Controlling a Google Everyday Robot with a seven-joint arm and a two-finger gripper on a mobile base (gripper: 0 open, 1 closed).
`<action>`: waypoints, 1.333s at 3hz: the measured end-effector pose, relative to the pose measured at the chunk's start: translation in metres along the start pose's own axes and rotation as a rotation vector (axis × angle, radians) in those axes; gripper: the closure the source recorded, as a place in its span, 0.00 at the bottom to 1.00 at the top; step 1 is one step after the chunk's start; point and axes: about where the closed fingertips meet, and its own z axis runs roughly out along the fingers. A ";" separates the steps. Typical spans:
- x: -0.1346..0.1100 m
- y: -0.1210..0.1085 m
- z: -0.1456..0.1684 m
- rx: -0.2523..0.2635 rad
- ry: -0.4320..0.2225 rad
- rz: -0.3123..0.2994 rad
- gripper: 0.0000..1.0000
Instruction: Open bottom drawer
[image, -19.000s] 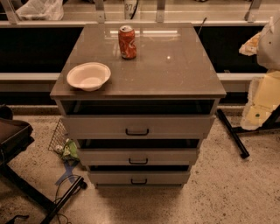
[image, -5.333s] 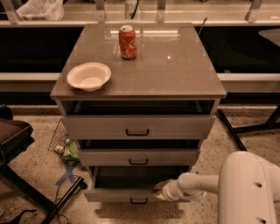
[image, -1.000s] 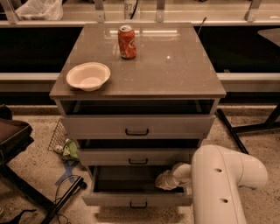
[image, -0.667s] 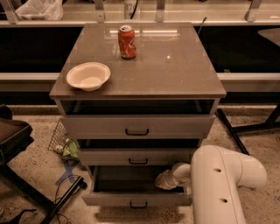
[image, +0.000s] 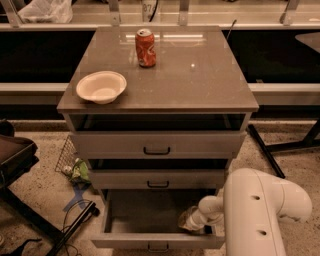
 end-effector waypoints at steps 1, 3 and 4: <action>0.007 0.052 -0.004 -0.086 0.005 0.033 1.00; 0.009 0.074 -0.006 -0.116 0.002 0.052 0.84; 0.009 0.076 -0.005 -0.119 0.002 0.052 0.61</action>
Offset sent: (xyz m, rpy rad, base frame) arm -0.1675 -0.0026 0.0009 0.0526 0.2565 -0.0085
